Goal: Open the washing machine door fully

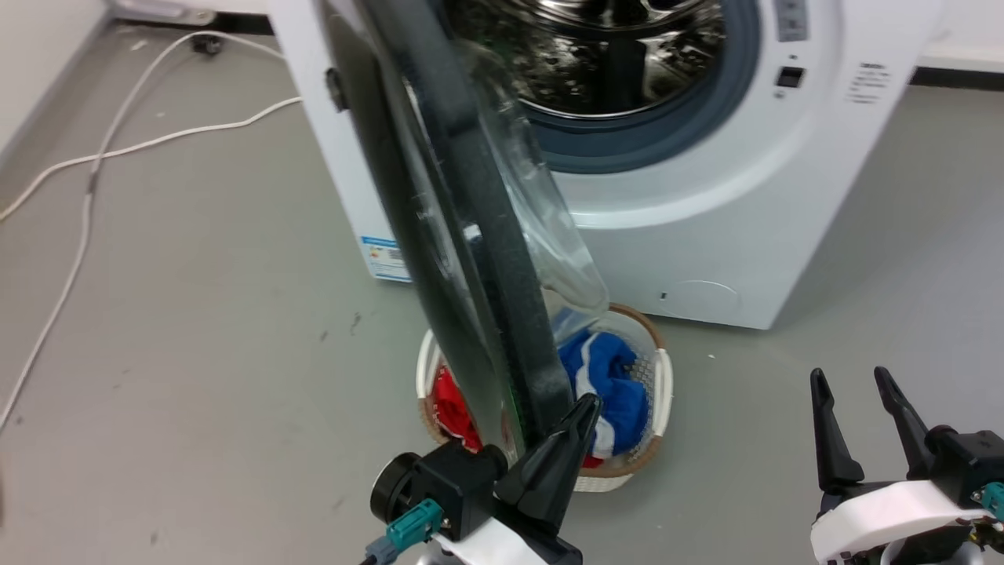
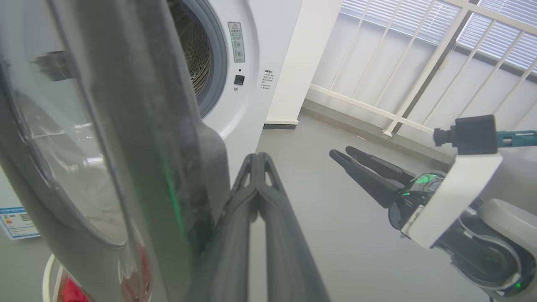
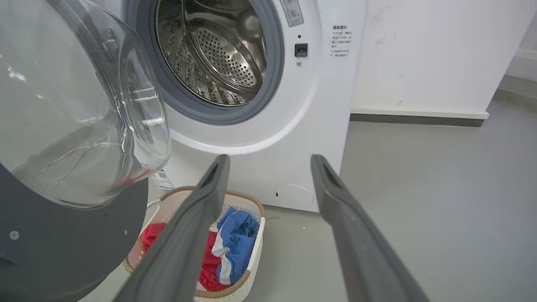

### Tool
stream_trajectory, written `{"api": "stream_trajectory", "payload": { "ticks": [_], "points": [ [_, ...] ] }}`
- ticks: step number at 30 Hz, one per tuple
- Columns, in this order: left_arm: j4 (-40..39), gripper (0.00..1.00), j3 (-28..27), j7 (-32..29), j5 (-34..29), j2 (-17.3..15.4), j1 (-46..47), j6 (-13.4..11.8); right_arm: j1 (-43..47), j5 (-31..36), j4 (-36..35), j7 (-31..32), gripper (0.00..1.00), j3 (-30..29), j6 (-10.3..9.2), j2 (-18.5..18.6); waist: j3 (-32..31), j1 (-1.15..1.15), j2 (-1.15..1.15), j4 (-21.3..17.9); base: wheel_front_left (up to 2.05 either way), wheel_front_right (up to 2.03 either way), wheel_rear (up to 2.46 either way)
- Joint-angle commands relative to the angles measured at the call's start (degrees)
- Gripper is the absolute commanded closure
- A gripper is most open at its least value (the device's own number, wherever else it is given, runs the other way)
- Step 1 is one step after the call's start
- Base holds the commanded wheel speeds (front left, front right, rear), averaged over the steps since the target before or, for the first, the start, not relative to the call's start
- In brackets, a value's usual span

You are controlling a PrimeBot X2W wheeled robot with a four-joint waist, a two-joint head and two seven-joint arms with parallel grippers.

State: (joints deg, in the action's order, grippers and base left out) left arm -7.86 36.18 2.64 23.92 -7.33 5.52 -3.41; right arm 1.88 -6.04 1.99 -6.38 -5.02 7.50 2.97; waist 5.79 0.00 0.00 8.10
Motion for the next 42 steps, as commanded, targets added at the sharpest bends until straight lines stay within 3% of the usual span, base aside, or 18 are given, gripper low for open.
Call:
{"api": "stream_trajectory", "payload": {
  "ticks": [1,14,24,32,42],
  "points": [
    [-0.19,1.00,-0.81,0.32,0.15,-0.45,-0.69,-0.66,0.10,0.55,-0.83,0.49,0.00,-0.15,-0.02,-0.17,0.00,0.00,0.00,4.05,0.00,0.00,0.00],
    [-0.55,1.00,-2.36,2.53,1.02,-0.12,-2.38,-2.95,0.72,1.19,-3.39,2.94,0.00,-0.38,-0.02,-0.17,-0.15,0.00,0.00,15.42,0.00,0.00,0.00],
    [0.67,1.00,-9.26,4.37,3.05,-2.08,-2.15,-6.09,1.04,1.08,-4.75,3.81,0.00,-0.22,-0.01,-0.16,-0.23,0.00,0.00,20.38,0.00,0.00,0.00],
    [4.57,1.00,-19.79,8.10,6.27,-6.08,0.50,-7.60,0.00,0.74,-5.37,4.19,0.00,0.76,-0.02,-0.15,0.89,0.00,0.00,19.41,0.00,0.00,0.00],
    [16.10,1.00,-31.36,10.12,11.65,-12.34,5.76,-6.13,-1.95,-0.21,-5.29,3.72,0.00,1.36,-0.02,-0.16,4.22,0.00,0.00,13.79,0.00,0.00,0.00]
  ]
}}
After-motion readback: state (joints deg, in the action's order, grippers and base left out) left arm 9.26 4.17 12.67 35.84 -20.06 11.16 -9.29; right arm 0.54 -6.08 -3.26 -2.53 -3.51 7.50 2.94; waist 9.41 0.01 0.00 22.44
